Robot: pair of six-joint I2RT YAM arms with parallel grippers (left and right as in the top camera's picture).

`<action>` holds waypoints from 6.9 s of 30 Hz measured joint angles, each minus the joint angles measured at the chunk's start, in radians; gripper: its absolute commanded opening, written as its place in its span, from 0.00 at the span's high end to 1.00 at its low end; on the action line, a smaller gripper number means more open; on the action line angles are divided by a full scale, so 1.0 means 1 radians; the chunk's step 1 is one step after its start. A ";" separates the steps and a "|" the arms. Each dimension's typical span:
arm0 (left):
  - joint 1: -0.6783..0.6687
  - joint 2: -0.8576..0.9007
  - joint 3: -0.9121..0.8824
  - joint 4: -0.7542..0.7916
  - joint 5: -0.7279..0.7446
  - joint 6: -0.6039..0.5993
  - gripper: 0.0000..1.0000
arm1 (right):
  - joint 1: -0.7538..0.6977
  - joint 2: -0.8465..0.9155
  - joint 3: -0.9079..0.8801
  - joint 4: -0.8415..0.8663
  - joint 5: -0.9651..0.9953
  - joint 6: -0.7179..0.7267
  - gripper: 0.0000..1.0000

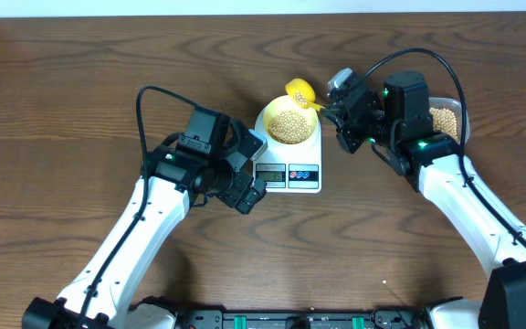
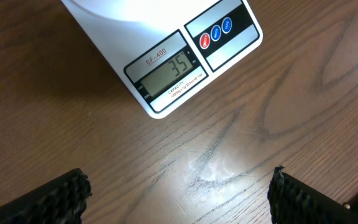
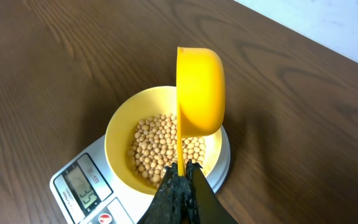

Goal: Scoop item into bowl and weigh 50g on scale
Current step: 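Tilt the scoop over the yellow bowl to pour soybeans, then carry the empty scoop back right to the soybean tub, then push the scoop down into the soybeans with the right gripper, then lift the filled scoop out and carry it over the yellow bowl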

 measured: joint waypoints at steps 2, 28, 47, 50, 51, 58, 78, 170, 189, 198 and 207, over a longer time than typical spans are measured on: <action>0.000 0.000 0.000 0.000 0.000 0.000 0.06 | 0.000 0.000 0.000 0.000 0.000 -0.018 0.99; 0.000 0.000 0.000 0.000 0.000 0.000 0.06 | 0.058 0.000 0.000 0.004 0.000 -0.146 0.99; 0.000 0.000 0.000 0.000 0.000 0.000 0.06 | -0.242 -0.034 -0.002 0.133 0.000 0.456 0.98; 0.000 0.000 0.000 0.000 0.000 0.000 0.06 | -0.295 -0.039 -0.002 0.083 0.002 0.496 0.98; 0.000 0.000 0.000 0.000 0.000 0.000 0.06 | -0.312 -0.039 -0.002 0.059 0.008 0.514 0.98; 0.000 0.000 0.000 0.000 0.000 0.000 0.06 | -0.375 -0.043 -0.002 -0.080 0.096 0.594 0.99; 0.000 0.000 0.000 0.000 0.000 0.000 0.06 | -0.386 -0.137 -0.002 -0.405 0.443 0.588 0.99; 0.000 0.000 0.000 0.000 0.000 0.000 0.06 | -0.643 -0.016 -0.002 -0.400 -0.148 0.760 0.99; 0.000 0.000 0.000 0.000 0.000 0.000 0.06 | -0.793 -0.015 -0.002 -0.399 -0.384 0.764 0.99; 0.000 0.000 0.000 0.000 0.000 0.000 0.06 | -0.830 -0.014 -0.002 -0.399 -0.484 0.771 0.99; 0.000 0.000 0.000 0.000 0.000 0.000 0.06 | -0.832 -0.013 -0.002 -0.339 -0.613 0.776 0.99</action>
